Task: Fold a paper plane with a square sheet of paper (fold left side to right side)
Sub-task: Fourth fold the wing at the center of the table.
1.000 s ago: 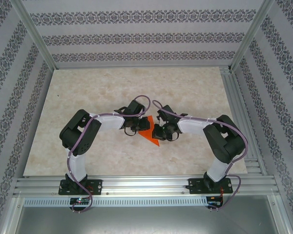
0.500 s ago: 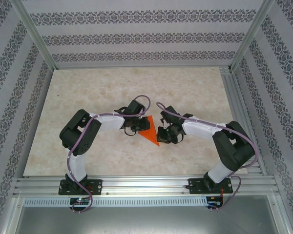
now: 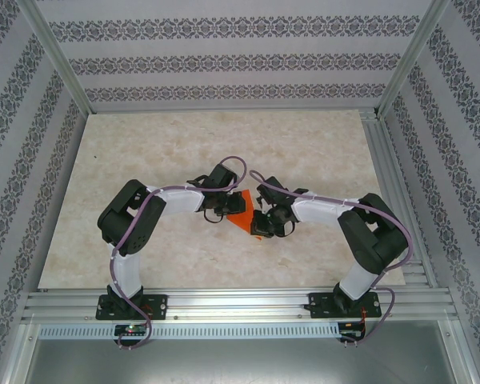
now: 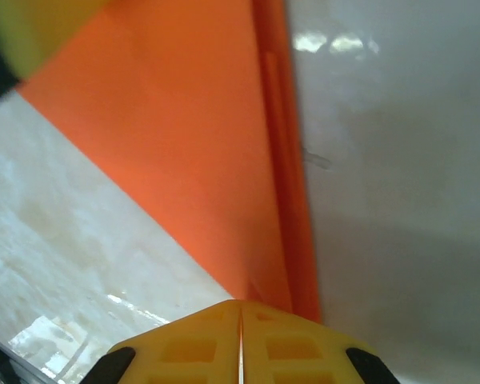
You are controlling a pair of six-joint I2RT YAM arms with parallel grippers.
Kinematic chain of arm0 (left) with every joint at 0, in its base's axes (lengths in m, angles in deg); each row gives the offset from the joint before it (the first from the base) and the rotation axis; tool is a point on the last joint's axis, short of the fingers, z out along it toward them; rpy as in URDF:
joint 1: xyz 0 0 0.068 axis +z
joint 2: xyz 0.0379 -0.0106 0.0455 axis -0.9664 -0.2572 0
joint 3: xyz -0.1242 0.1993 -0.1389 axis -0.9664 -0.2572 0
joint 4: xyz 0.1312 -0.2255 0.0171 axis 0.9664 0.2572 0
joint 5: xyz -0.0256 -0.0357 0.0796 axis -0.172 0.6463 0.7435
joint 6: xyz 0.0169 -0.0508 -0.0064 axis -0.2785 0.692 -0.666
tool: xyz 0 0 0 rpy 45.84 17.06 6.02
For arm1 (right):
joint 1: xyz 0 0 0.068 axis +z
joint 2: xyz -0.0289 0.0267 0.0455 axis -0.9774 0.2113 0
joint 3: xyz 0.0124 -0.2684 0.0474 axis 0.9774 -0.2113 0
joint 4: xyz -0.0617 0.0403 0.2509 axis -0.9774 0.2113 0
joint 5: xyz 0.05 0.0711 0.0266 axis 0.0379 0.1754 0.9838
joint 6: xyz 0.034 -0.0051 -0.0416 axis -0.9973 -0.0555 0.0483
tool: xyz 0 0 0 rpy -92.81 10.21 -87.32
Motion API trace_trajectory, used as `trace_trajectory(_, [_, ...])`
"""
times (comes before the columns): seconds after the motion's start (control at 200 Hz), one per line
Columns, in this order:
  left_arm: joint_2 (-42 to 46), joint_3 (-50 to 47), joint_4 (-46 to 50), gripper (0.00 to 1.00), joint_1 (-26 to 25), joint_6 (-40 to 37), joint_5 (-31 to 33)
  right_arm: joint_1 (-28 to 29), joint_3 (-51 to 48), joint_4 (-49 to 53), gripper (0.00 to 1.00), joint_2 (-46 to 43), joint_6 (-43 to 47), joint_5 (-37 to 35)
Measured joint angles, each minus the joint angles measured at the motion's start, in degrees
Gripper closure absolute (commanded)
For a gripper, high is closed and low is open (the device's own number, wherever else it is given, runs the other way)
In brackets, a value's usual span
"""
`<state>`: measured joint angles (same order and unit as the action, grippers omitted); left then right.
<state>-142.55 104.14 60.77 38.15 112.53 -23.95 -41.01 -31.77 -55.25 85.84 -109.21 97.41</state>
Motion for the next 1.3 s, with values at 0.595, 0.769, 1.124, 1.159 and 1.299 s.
trace_trajectory(0.595, [0.0,0.0,0.0,0.85,-0.1,0.0,0.1,-4.0,-9.0,-11.0,0.91,-3.3,0.0,5.9])
trace_trajectory(0.769, [-0.1,0.1,0.0,0.85,-0.3,0.0,0.4,-5.5,-12.4,-15.0,0.91,-4.8,-0.2,7.5])
trace_trajectory(1.124, [-0.1,0.2,0.0,0.85,-0.4,0.0,0.4,-7.7,-16.4,-17.5,0.91,-7.5,-0.2,9.3])
trace_trajectory(1.159, [-0.1,0.2,0.0,0.85,-0.4,0.0,0.4,-7.7,-16.4,-17.1,0.91,-7.7,-0.2,9.3])
trace_trajectory(1.299, [-0.1,0.2,0.0,0.85,-0.4,0.0,0.4,-7.7,-15.1,-11.8,0.90,-8.8,0.1,8.3])
